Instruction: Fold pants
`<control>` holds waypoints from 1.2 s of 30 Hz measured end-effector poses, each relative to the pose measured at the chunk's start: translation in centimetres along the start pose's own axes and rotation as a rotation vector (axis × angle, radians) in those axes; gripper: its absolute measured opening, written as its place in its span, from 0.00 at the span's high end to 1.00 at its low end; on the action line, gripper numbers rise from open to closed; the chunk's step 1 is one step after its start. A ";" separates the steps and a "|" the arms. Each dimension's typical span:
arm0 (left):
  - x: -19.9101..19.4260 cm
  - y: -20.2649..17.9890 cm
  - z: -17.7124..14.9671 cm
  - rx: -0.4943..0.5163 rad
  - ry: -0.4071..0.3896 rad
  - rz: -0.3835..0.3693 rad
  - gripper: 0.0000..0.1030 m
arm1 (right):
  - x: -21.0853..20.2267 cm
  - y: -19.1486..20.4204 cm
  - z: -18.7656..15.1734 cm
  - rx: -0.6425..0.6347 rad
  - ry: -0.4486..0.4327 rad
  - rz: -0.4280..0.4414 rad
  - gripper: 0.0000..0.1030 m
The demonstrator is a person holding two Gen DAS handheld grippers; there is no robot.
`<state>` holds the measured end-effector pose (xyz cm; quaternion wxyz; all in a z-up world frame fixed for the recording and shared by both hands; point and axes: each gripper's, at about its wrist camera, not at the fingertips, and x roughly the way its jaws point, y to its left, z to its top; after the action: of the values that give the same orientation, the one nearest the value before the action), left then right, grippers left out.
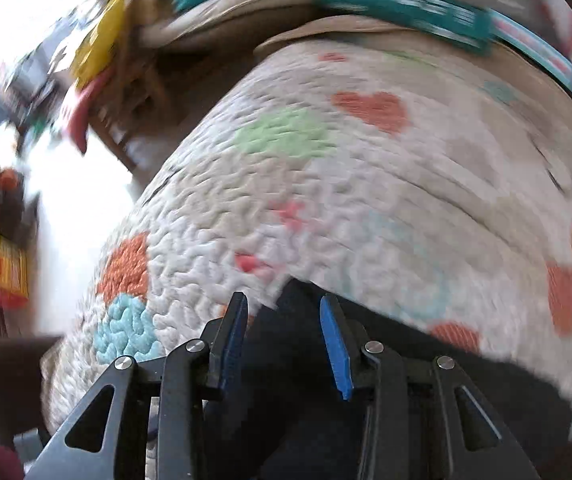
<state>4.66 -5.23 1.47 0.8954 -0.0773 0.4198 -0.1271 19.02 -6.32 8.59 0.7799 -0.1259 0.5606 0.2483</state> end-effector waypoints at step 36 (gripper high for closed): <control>-0.8 2.5 0.3 -0.083 0.003 0.037 0.20 | -6.0 -8.2 -15.2 0.315 -0.043 -0.095 0.59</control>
<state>4.75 -2.63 1.65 0.8928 -0.1066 0.4276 -0.0931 9.57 -21.95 8.37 0.8127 -0.0231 0.5691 0.1228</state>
